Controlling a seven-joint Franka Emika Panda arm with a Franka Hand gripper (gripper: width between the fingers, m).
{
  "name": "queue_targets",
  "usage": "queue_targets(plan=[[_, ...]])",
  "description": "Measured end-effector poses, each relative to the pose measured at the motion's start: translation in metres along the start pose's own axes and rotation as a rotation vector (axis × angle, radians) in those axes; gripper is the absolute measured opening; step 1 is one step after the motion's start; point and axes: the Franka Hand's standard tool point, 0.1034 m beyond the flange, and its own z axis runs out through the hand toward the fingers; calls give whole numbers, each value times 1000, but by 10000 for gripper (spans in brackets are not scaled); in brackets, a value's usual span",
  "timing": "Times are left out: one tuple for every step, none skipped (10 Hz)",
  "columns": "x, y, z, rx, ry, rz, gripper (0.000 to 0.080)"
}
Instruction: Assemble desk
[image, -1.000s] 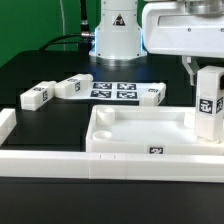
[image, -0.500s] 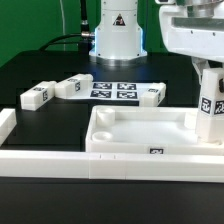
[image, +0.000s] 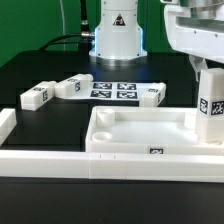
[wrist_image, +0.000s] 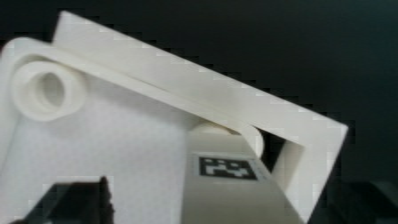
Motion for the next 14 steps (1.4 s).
queue_targets(plan=[[1,-4,-1,-11,16,-142,626],[1,-4,-1,-7,14,-183,646],[1,-4,-1,-8,14,-279,646],[1,-4,-1,-9,14,-341,649],[1,-4,-1,-9,14,-433,649],[1,-4,-1,-10,14,-509,649],[2,-4,-1,-14,16,-602,649],[6,-2,-1,-31,32,-724,649],[9,-1,-2,-46,44,-860,649],[12,-1,-3,-48,45,-957,649],[14,-2,-4,-52,47,-1049,649],[14,-2,-4,-61,50,-1152,649],[14,-2,-4,-64,49,-1212,649],[13,-3,-4,-68,51,-1274,649]])
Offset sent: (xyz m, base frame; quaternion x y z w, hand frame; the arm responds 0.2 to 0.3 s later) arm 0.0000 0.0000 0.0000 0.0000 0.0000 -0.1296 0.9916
